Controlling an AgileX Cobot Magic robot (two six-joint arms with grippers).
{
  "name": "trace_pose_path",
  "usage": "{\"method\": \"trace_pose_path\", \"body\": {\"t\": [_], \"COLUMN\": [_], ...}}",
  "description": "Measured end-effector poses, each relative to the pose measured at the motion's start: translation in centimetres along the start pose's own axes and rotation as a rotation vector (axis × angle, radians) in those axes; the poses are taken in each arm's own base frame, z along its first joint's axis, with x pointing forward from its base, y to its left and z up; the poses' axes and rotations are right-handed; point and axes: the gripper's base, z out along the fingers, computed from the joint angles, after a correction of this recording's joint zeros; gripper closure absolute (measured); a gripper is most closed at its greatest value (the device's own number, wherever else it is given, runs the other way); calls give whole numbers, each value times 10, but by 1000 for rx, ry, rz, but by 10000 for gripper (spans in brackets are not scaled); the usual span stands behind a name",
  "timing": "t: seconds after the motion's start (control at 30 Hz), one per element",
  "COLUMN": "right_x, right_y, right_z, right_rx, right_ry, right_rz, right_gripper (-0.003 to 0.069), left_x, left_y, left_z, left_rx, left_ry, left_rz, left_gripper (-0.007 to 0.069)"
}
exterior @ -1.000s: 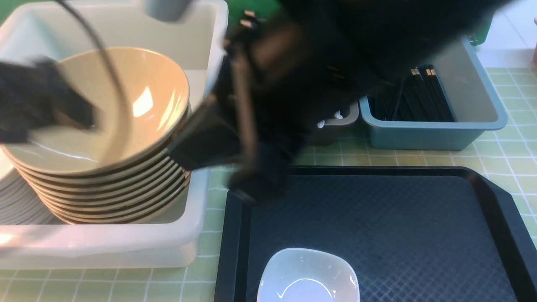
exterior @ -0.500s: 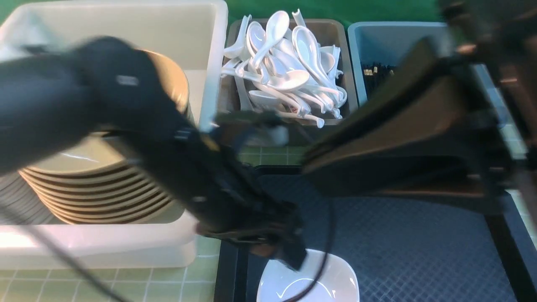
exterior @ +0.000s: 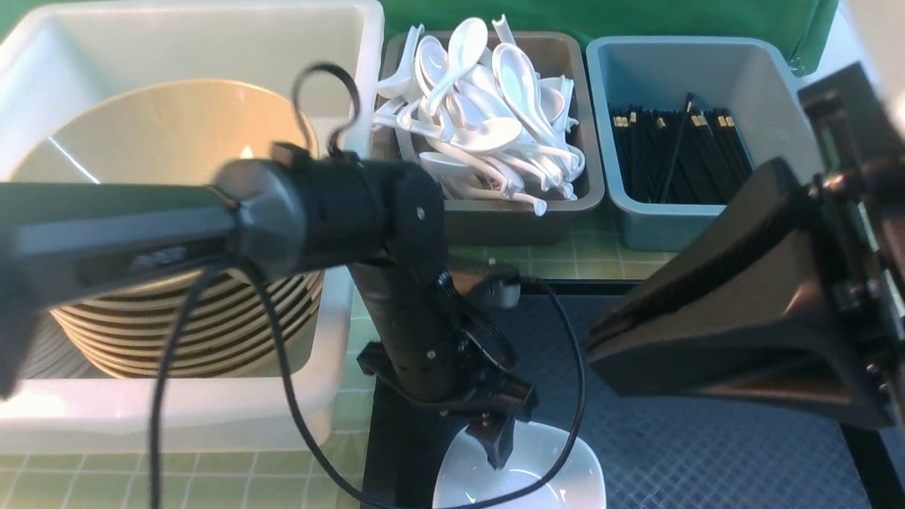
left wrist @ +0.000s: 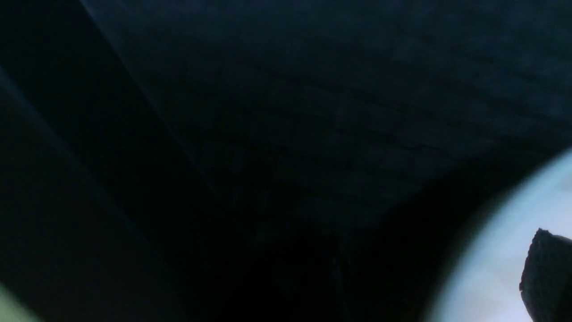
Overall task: On green table put chopsticks spoon bowls plates into blue grey white boxes.
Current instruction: 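Grasp the small white bowl on the black tray by its rim with the left gripper, then place the white bowl into the white bin with the other dishes with the left gripper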
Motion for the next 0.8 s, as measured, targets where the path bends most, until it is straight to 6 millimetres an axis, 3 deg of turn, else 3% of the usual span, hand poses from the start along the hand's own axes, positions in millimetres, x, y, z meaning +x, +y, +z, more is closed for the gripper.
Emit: {"method": "trace_pose_path", "body": {"t": [0.1,0.2,0.27,0.33,0.53,0.6,0.67,0.73,0.8], "right_x": [1,0,0,0,-1,-2,-2,-2,-2], "right_y": [0,-1,-1,-1,-2,-2,-2,-2,-4], "right_z": [1,1,1,1,1,1,1,1,5], "right_rx": [2,3,8,12,18,20,22,22,20], "right_ry": [1,-2,-5,-9,-22,-26,-29,-29,-19], "right_rz": [1,1,-1,-1,-2,-5,-21,-34,-35], "right_gripper": [599,597,594,592,591,589,586,585,583], "left_x": [-3,-3,-3,-2,-3,-3,-1,4,23], "left_y": [-2,-6,-9,-11,-16,-12,-3,6,26], "left_z": [5,11,16,17,-11,-41,-85,-110,-164], "left_rx": [36,99,146,173,188,189,190,185,165], "left_ry": [10,34,57,69,-3,-71,-172,-231,-363], "left_rz": [22,37,63,71,108,115,108,93,49], "left_gripper": [178,300,468,551,610,609,609,609,609]}}
